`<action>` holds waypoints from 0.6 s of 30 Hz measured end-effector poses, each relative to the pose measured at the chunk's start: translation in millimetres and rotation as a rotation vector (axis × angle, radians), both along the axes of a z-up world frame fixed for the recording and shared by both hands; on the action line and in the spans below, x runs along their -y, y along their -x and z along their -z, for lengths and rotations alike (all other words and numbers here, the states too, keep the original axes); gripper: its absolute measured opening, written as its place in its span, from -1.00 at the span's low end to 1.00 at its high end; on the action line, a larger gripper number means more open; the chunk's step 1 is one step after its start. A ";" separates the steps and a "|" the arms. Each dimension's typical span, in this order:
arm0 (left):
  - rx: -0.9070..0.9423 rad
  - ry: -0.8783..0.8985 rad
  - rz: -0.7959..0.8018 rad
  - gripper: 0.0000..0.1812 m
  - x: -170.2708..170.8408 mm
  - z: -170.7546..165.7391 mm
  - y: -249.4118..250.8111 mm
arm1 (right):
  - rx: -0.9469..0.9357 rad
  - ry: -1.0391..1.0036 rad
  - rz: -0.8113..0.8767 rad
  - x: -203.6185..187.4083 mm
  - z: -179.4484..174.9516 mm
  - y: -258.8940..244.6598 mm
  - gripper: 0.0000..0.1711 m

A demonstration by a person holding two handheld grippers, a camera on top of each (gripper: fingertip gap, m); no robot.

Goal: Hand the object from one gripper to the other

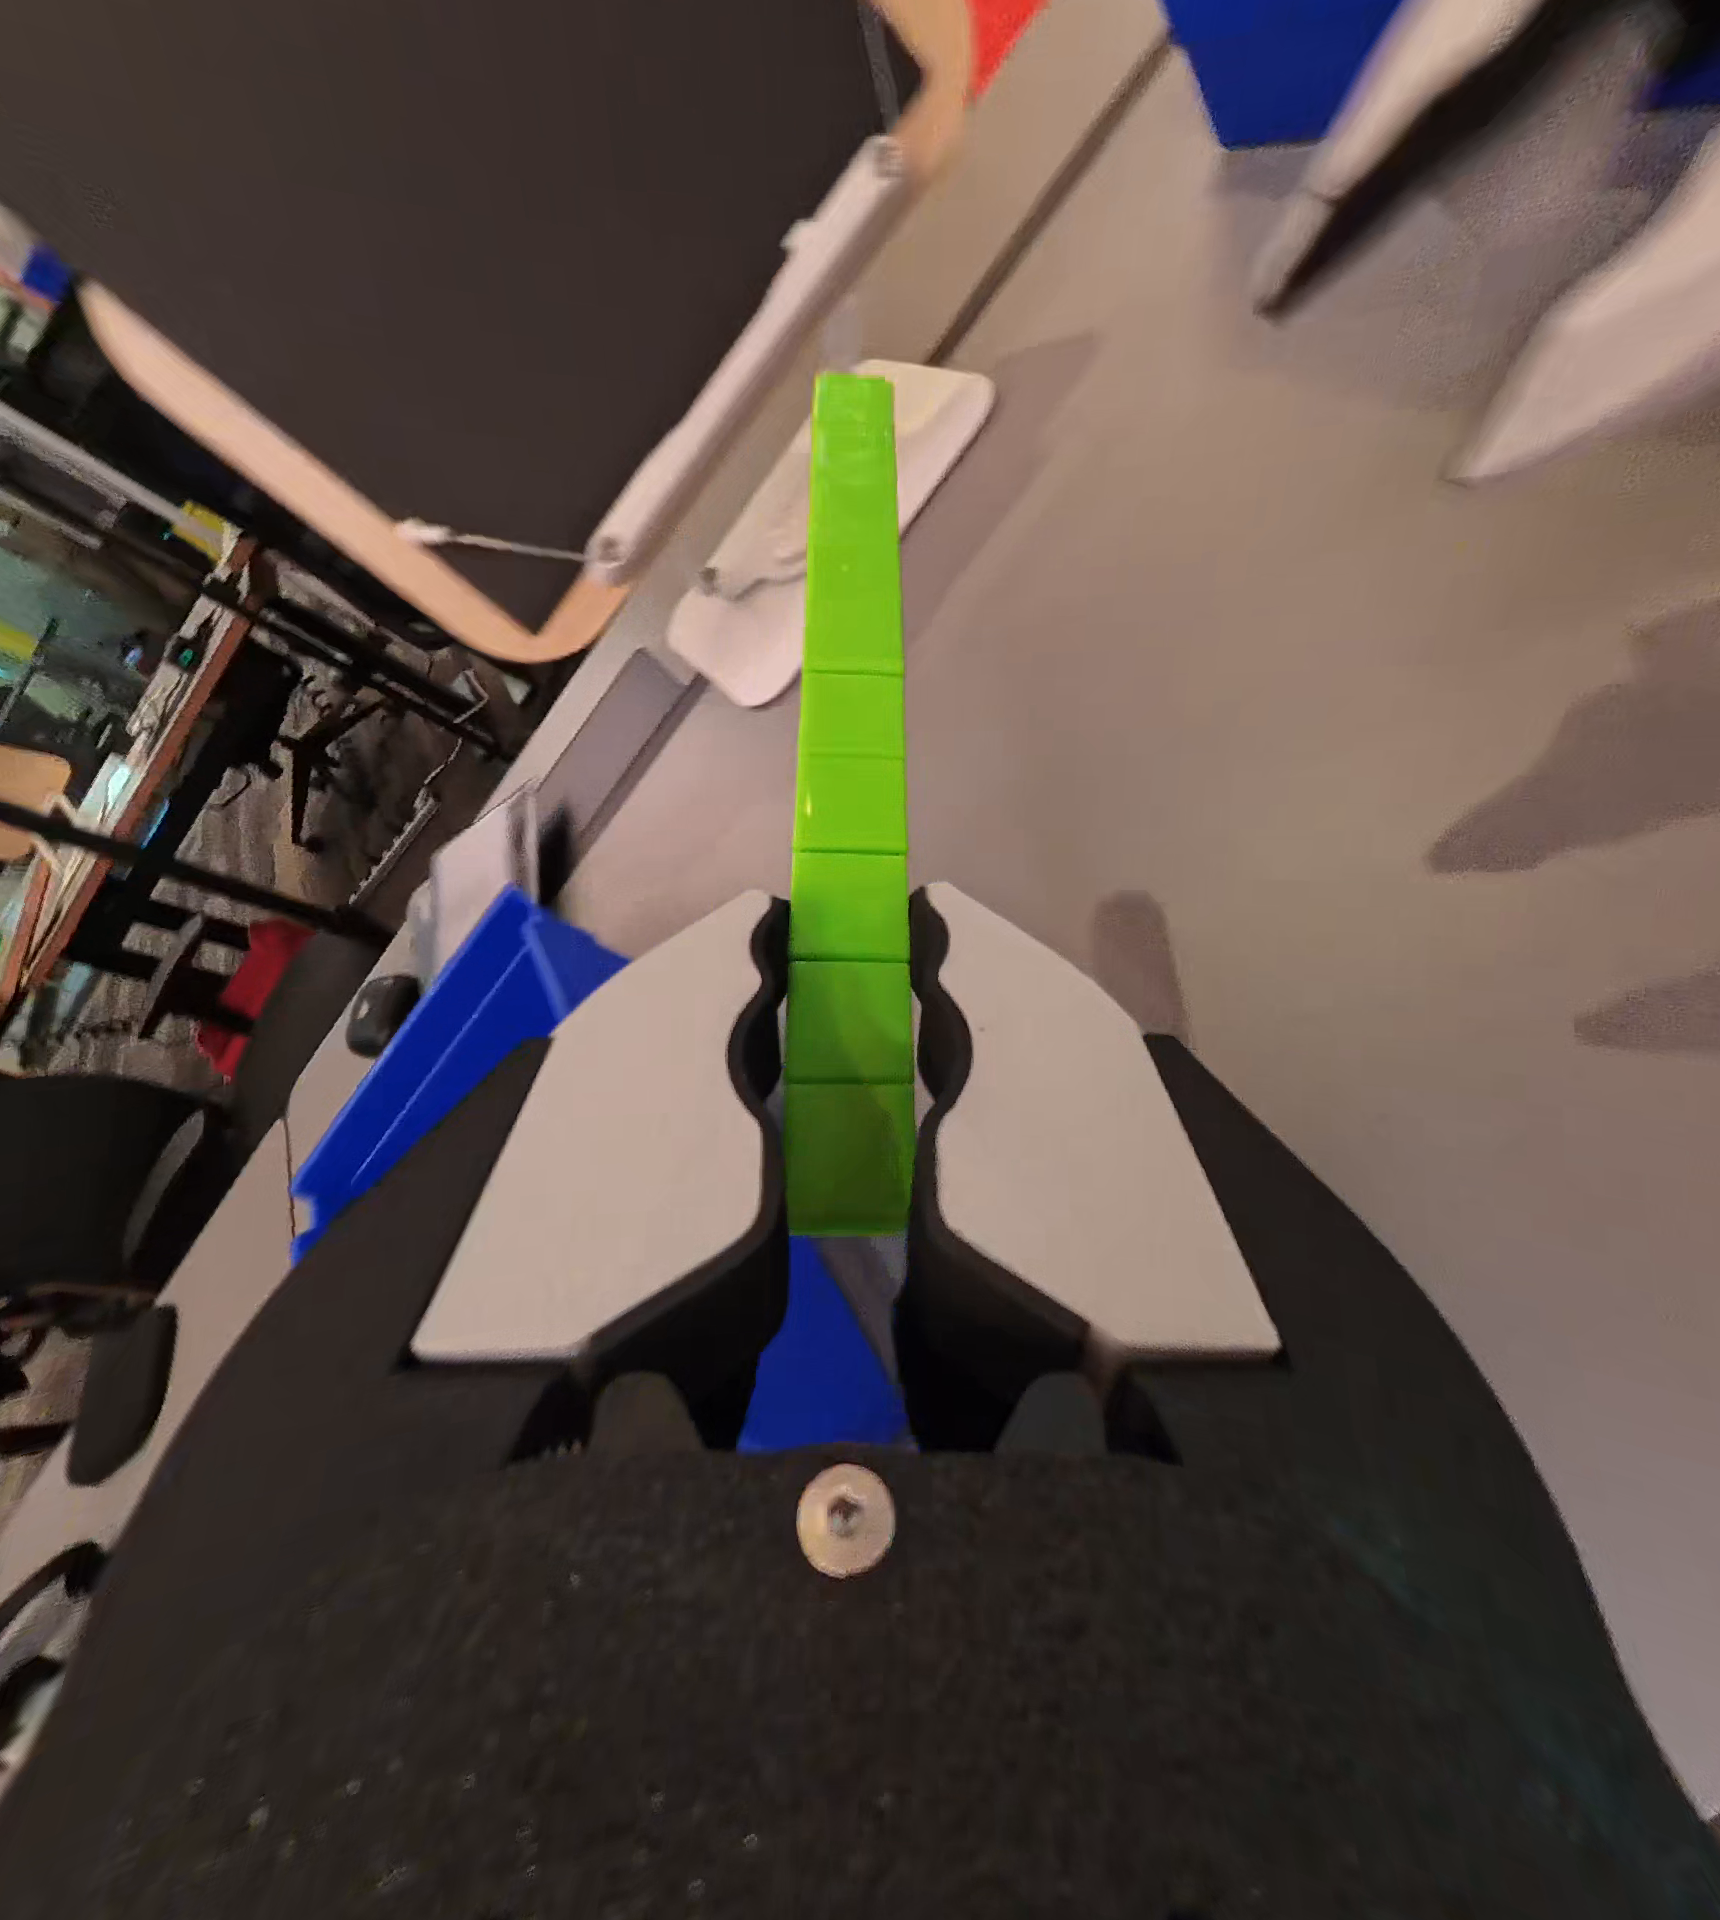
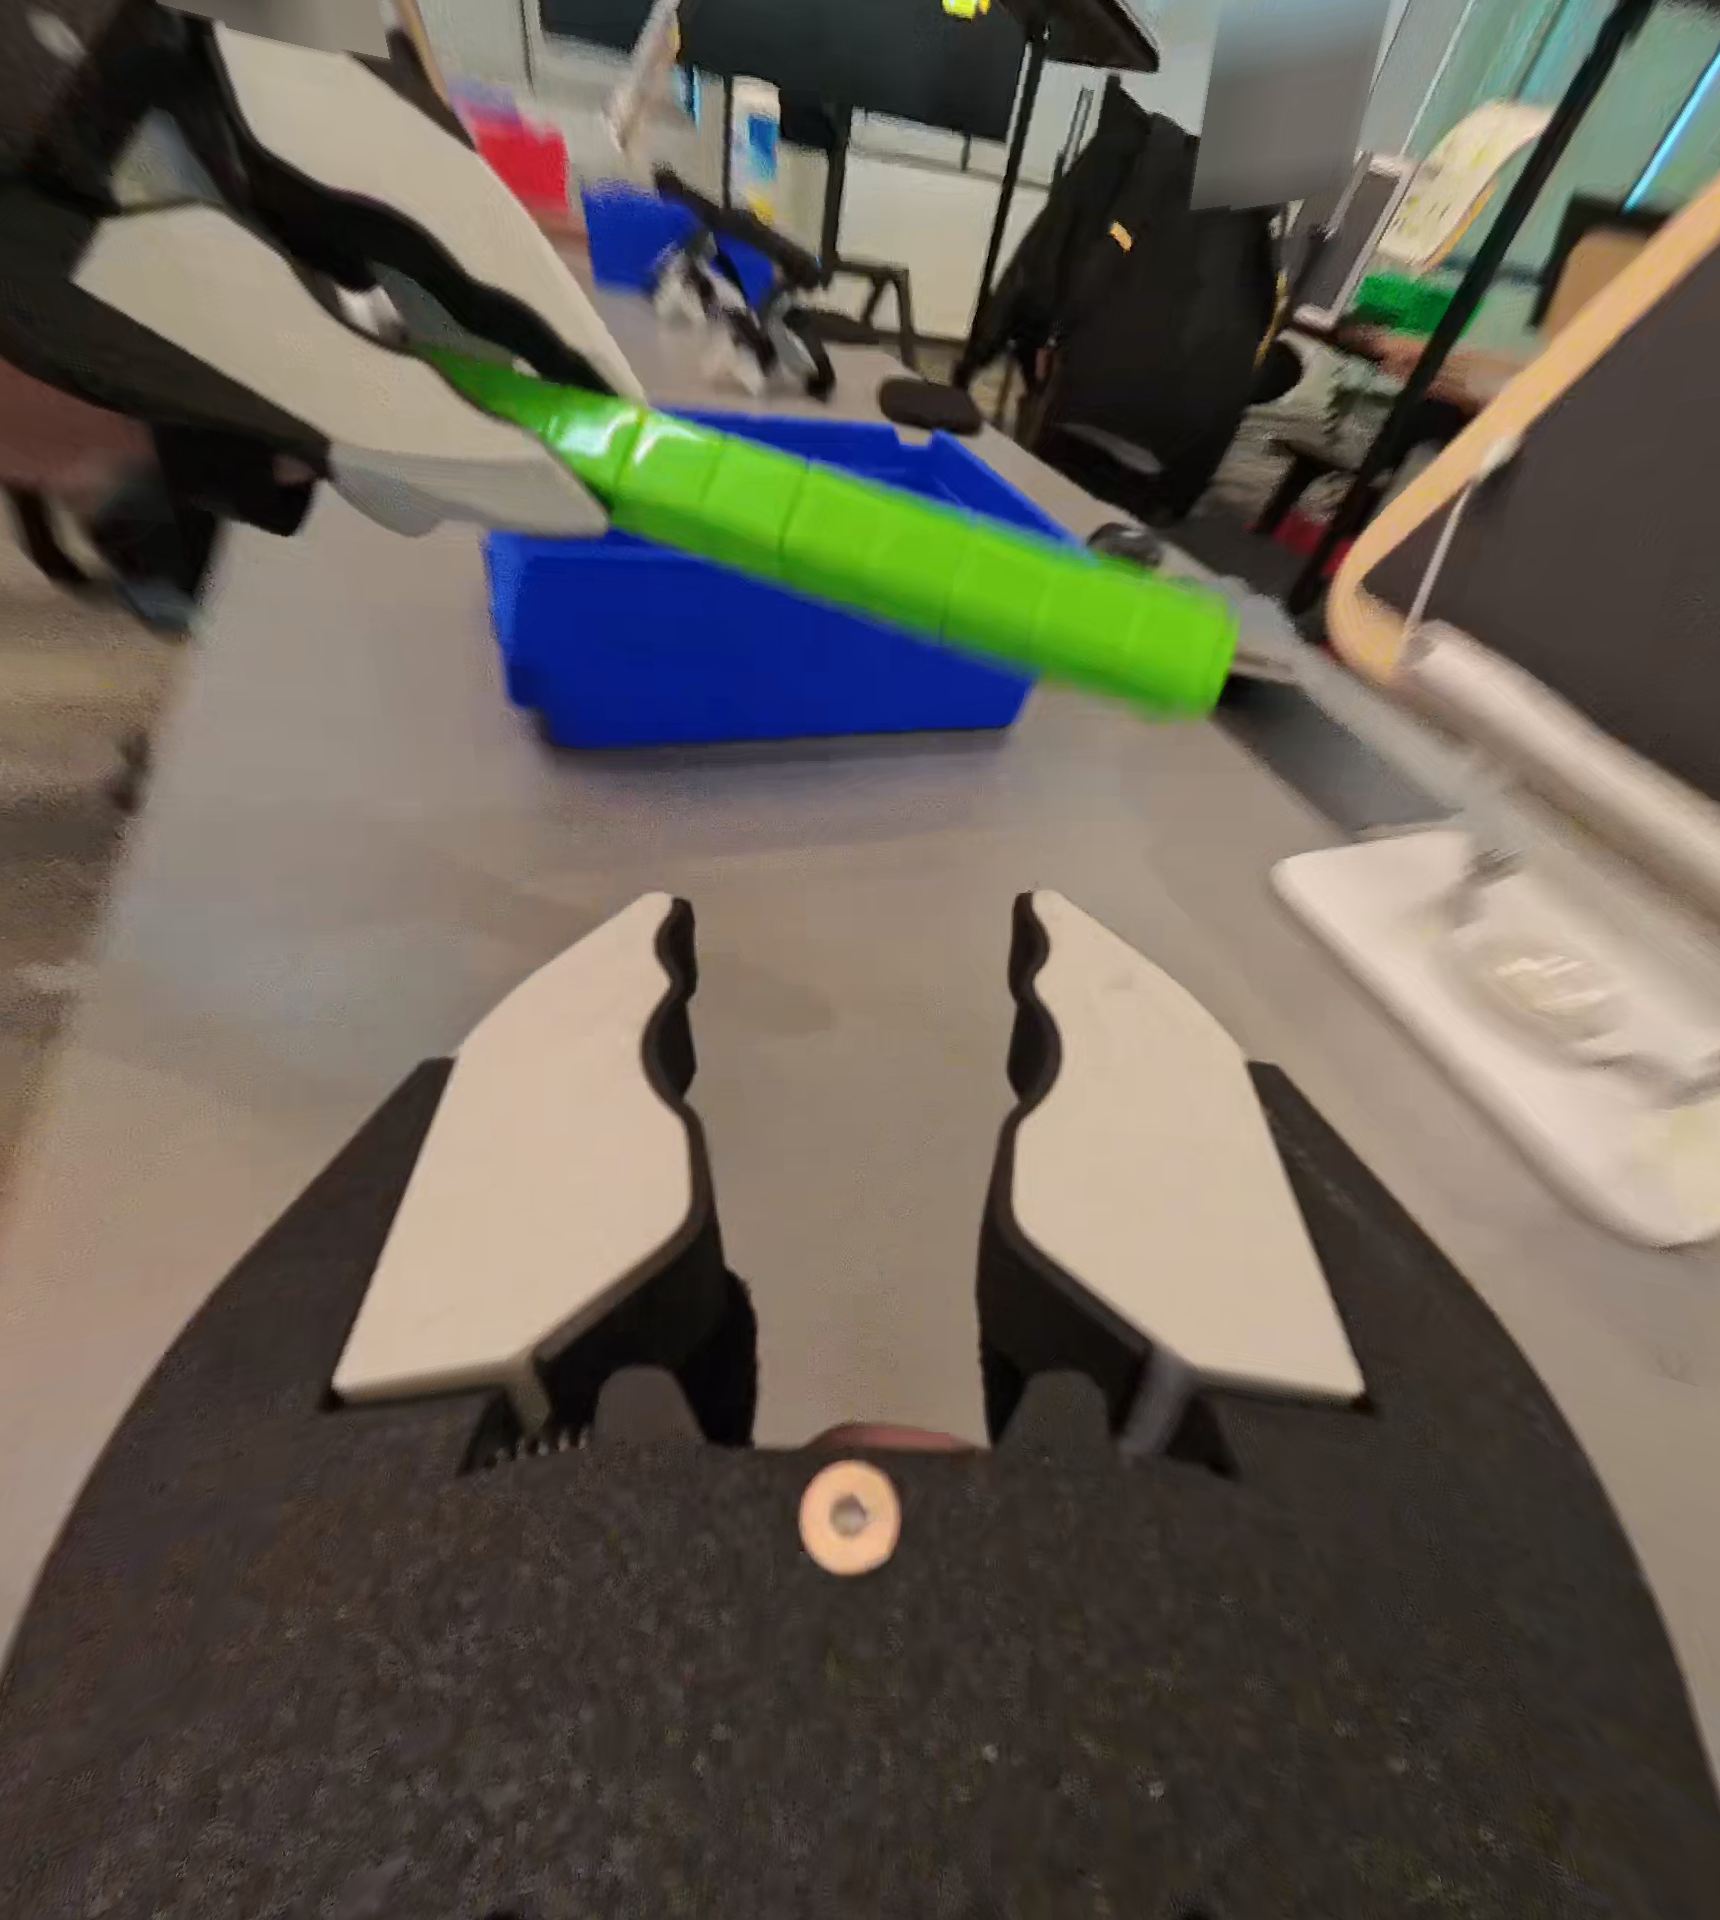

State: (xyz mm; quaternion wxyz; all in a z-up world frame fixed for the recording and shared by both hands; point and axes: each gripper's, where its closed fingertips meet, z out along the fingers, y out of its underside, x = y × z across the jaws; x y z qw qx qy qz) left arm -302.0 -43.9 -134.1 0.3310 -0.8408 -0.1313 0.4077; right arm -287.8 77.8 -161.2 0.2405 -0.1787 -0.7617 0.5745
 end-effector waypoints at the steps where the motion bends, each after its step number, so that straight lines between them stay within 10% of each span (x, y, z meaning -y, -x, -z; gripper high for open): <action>1: -0.001 0.033 0.026 -0.76 -12.8 10.6 -5.6 | -0.073 -0.091 0.003 0.3 -2.7 1.7 -0.32; 18: -0.134 0.139 0.189 -0.68 -91.0 75.7 -57.4 | -0.466 -0.751 0.044 -6.8 77.6 2.4 -0.72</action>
